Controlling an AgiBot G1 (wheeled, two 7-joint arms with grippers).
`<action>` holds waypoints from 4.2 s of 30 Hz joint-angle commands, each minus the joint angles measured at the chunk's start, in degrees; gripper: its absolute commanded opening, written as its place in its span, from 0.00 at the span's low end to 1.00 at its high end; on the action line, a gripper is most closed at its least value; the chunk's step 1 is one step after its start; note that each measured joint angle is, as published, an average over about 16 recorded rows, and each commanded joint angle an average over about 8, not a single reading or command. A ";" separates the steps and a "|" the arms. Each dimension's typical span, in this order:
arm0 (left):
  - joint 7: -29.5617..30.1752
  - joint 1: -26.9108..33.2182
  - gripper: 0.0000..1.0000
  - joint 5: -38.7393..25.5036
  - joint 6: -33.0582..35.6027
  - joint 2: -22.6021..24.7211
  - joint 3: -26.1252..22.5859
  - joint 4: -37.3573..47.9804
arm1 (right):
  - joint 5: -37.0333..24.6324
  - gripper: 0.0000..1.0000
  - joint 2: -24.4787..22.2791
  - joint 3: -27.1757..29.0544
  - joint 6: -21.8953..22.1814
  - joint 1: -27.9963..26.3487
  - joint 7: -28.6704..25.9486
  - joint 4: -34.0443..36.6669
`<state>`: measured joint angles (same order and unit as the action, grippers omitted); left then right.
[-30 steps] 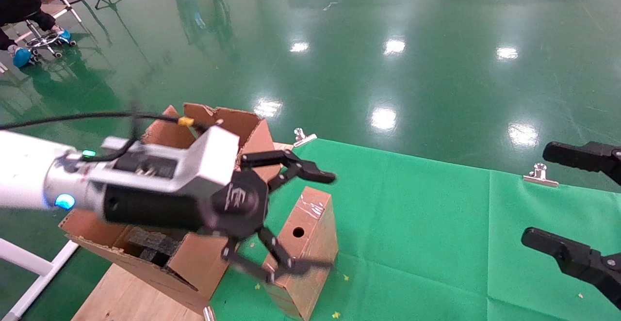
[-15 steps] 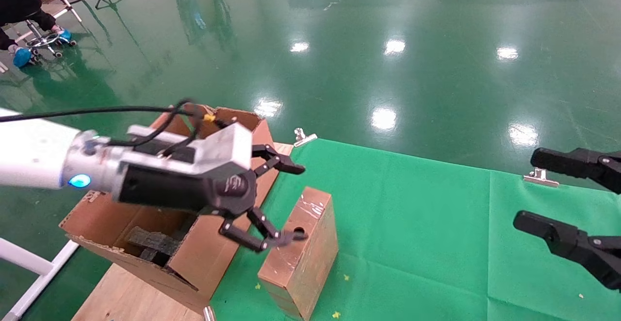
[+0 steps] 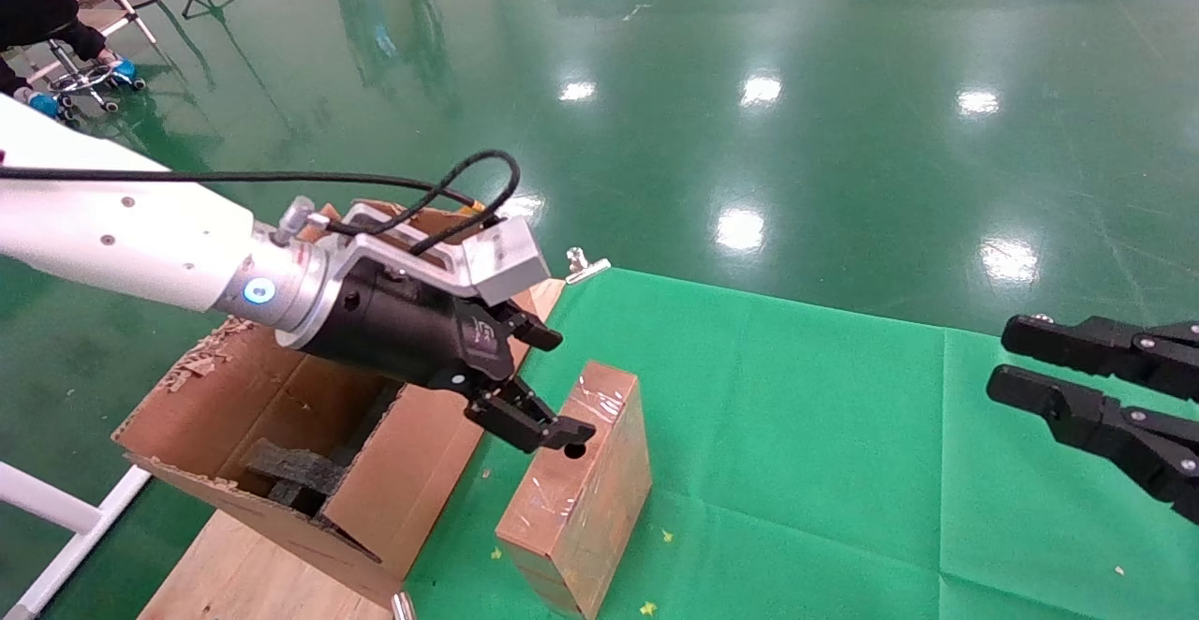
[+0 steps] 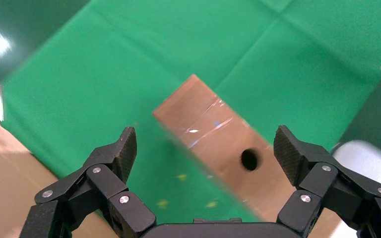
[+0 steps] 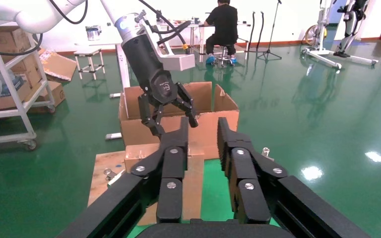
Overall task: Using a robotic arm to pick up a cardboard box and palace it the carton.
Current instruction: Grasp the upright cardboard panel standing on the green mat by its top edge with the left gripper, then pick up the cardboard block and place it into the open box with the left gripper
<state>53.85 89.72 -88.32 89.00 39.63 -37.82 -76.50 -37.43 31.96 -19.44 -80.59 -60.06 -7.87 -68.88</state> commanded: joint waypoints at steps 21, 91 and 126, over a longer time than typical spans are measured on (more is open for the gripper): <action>14.88 2.85 1.00 -3.62 -1.59 3.35 -10.12 -1.09 | 0.00 0.00 0.00 0.00 0.00 0.00 0.00 0.00; -8.81 17.38 0.00 5.24 -0.11 -5.93 -2.30 16.32 | 0.02 1.00 -0.01 0.00 0.02 0.02 0.00 0.02; -35.78 22.14 0.00 -16.20 -25.79 -1.11 -9.91 71.65 | 0.02 1.00 -0.01 0.00 0.02 0.02 0.00 0.02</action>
<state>18.05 111.59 -104.46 63.12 38.43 -47.71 -5.53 -37.42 31.95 -19.44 -80.57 -60.04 -7.87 -68.86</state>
